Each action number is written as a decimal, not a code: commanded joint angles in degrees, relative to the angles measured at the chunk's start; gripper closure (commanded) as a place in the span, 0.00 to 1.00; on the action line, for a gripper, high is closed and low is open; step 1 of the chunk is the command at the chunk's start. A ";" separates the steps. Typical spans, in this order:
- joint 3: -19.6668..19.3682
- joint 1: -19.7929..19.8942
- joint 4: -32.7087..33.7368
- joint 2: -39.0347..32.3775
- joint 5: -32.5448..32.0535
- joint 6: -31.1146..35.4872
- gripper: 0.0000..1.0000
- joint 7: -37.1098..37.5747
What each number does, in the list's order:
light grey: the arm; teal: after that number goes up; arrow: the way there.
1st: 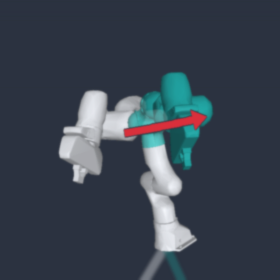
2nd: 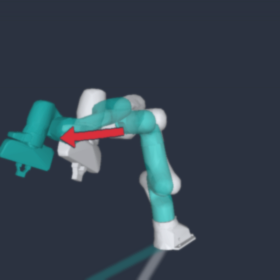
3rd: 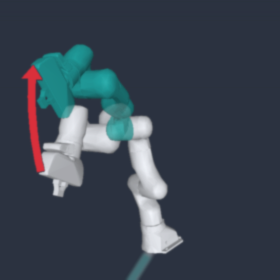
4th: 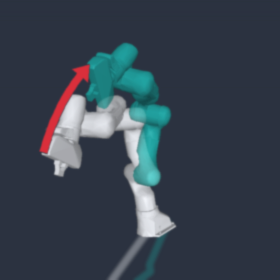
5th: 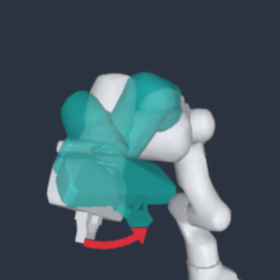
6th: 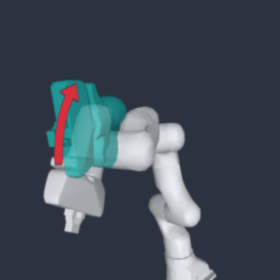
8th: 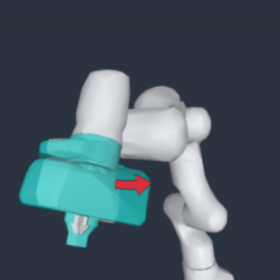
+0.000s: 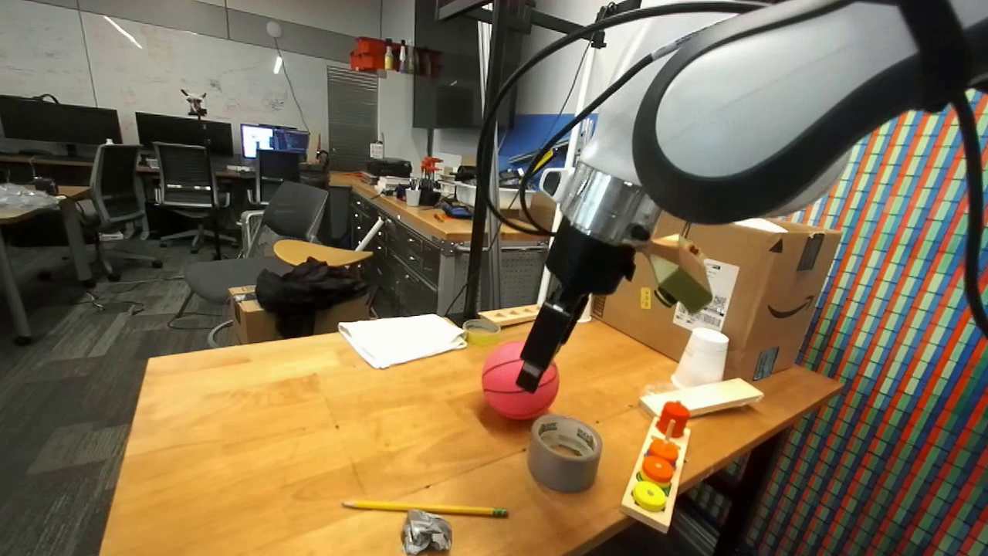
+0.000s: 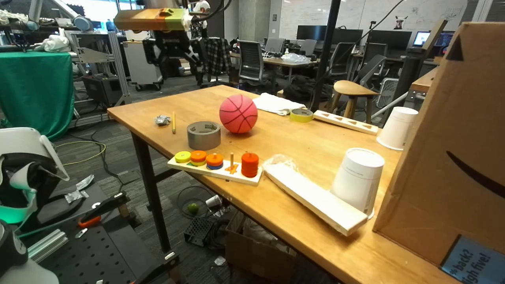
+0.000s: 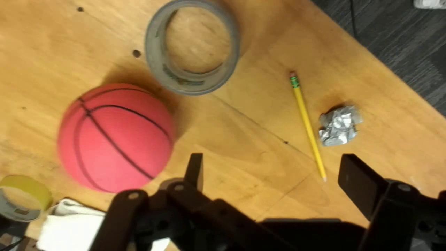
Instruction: Push the orange basketball to the right
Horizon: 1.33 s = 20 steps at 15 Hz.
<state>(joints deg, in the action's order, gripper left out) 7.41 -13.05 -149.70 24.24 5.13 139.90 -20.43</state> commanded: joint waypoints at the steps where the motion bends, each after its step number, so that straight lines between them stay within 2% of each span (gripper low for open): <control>1: 1.32 -4.59 -1.77 -1.92 1.93 2.56 0.00 2.50; 5: 1.13 -5.10 -0.77 -6.02 1.49 1.51 0.00 3.85; 10: 0.31 0.89 1.46 -11.66 -4.07 -2.52 0.00 8.54; 15: -0.40 5.92 3.85 -12.13 -11.74 -10.96 0.00 13.09; 17: -0.42 6.35 5.08 -12.15 -12.99 -14.33 0.00 12.50; 20: -0.96 5.62 6.64 -12.23 -11.84 -18.17 0.00 7.35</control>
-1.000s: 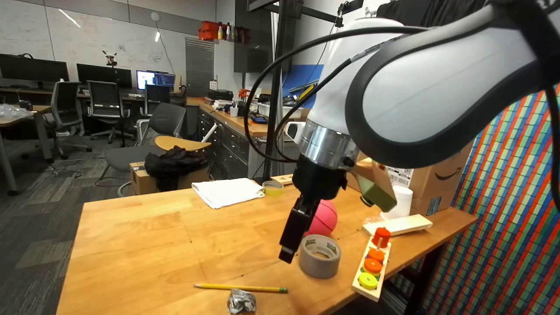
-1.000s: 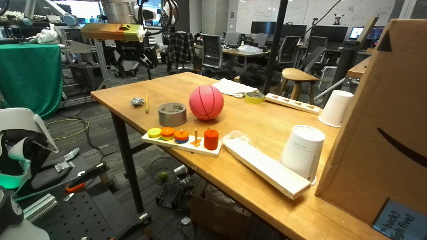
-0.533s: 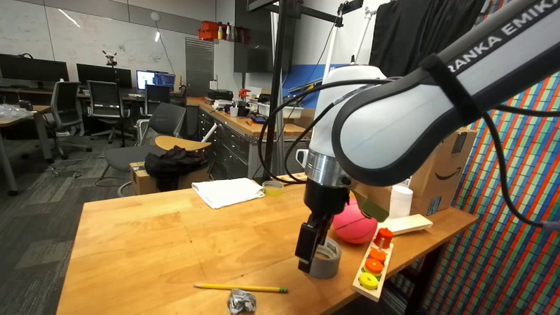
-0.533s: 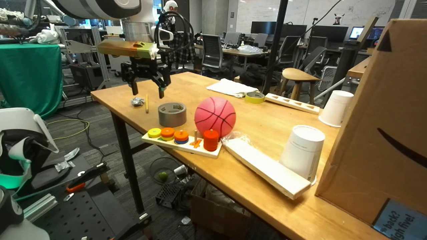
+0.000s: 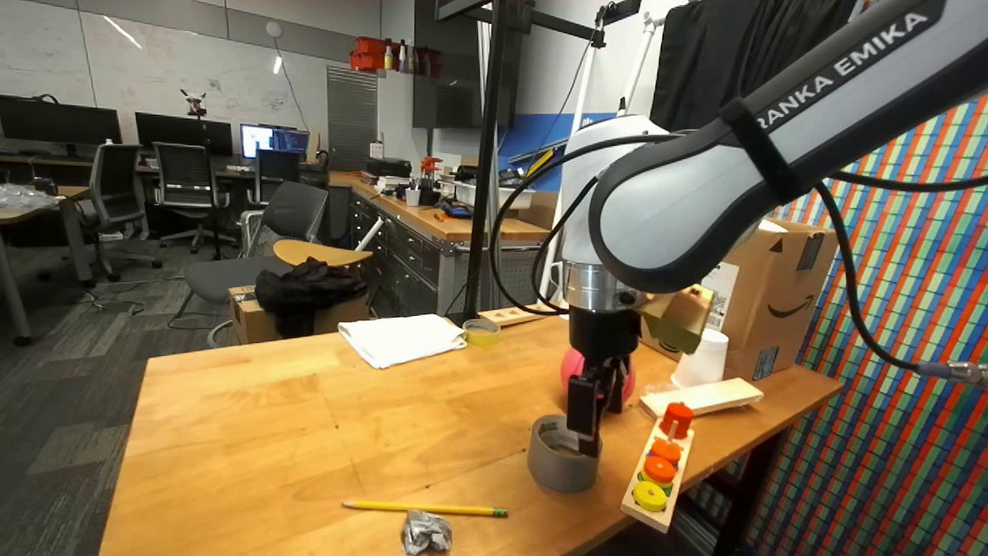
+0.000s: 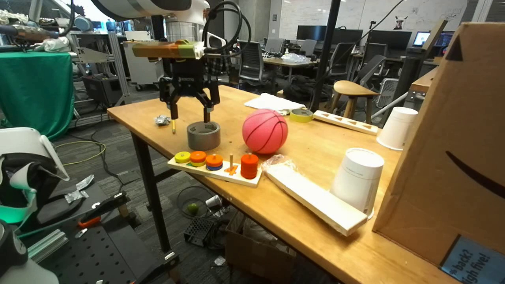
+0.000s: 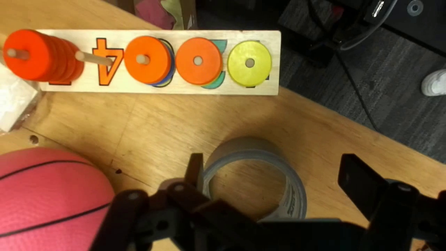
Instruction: Push the orange basketball to the right
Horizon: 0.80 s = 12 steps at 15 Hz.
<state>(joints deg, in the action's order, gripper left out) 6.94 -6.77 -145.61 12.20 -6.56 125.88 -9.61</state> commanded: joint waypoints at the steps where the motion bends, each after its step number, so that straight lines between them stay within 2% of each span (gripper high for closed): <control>1: -0.61 -0.83 2.91 -0.21 0.20 -4.90 0.00 -4.88; 7: -1.71 -1.24 3.66 -0.74 2.15 -4.56 0.00 -14.25; 12: -3.16 -0.12 4.22 -2.11 0.65 -6.78 0.00 -16.73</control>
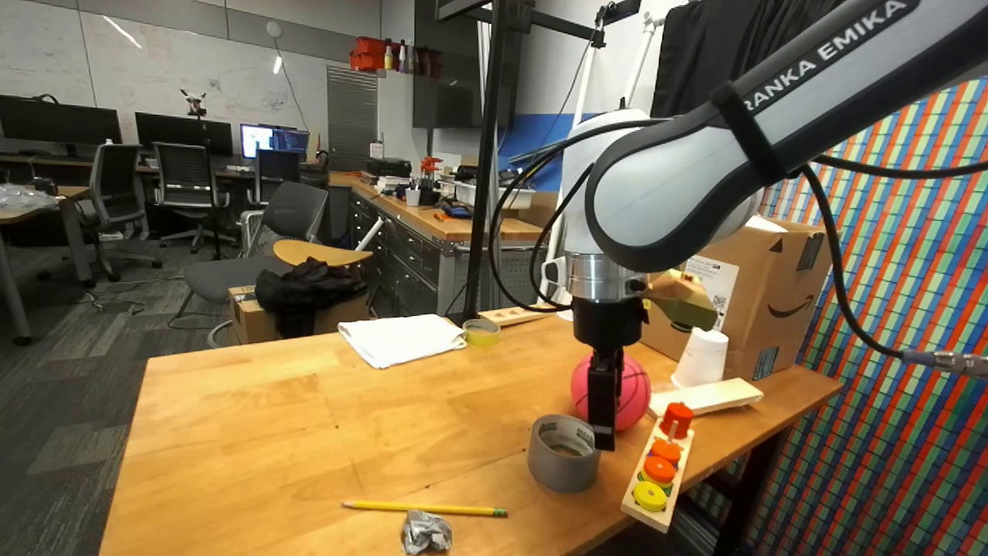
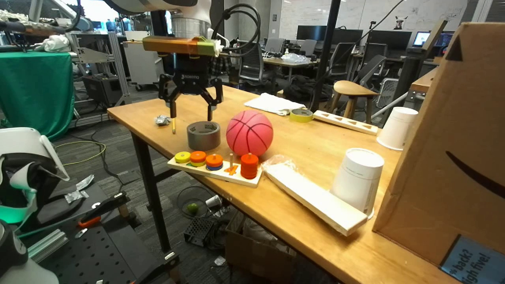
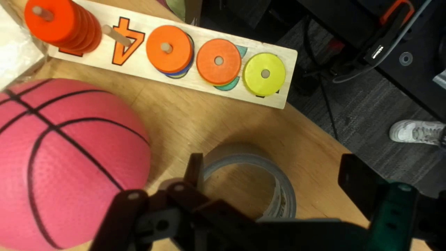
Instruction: Push the orange basketball to the right
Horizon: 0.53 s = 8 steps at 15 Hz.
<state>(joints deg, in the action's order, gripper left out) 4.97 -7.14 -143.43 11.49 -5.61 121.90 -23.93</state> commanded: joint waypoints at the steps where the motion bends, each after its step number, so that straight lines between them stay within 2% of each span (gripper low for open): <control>1: -1.41 0.42 2.17 -2.00 -0.66 -3.17 0.00 -2.62; 8: -1.94 1.81 5.05 -5.76 -5.24 -8.40 0.00 -3.18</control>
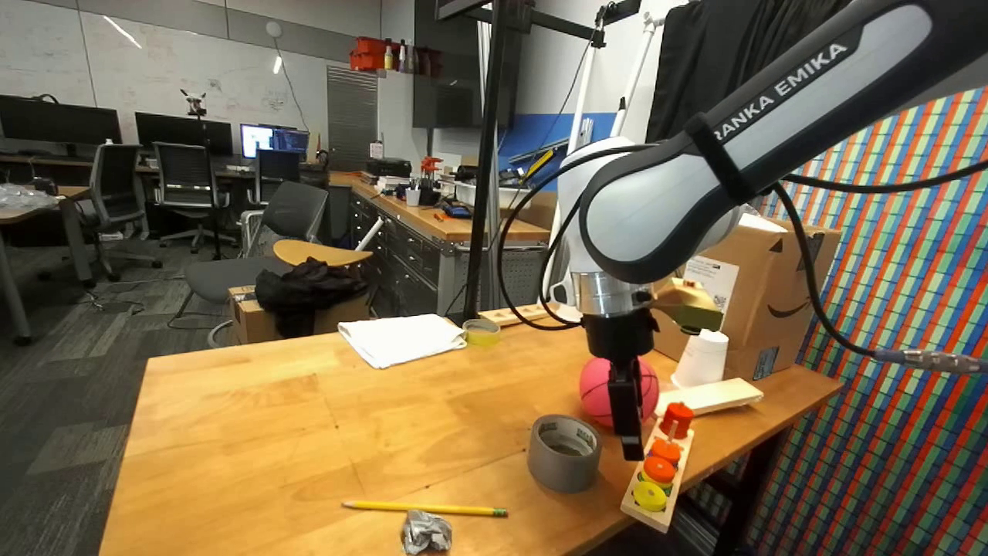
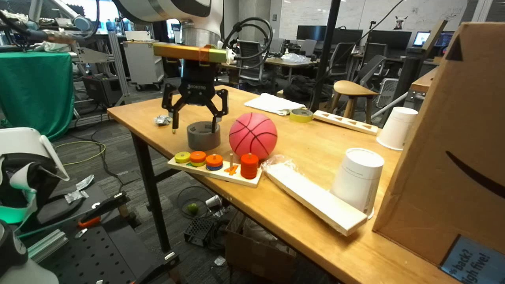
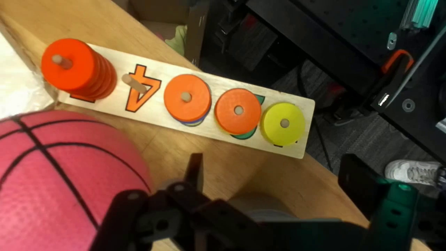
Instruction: Push the orange basketball to the right
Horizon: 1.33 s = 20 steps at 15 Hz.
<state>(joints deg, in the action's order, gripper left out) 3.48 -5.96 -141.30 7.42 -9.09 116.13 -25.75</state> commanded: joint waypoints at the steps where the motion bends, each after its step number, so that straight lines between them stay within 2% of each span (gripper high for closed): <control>1: -0.54 0.78 3.16 -1.83 -2.01 -2.56 0.00 -1.71; 6: -1.72 1.63 3.29 -1.59 -0.21 3.28 0.00 -5.73; 12: -3.43 2.70 7.00 -4.76 2.61 4.79 0.00 -11.96; 16: -4.05 4.09 14.29 -10.24 5.62 3.93 0.00 -17.07; 20: -4.09 6.39 27.13 -18.18 5.93 4.50 0.00 -19.70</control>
<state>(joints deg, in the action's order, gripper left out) -0.23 -1.19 -124.93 -3.53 -3.53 120.79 -42.54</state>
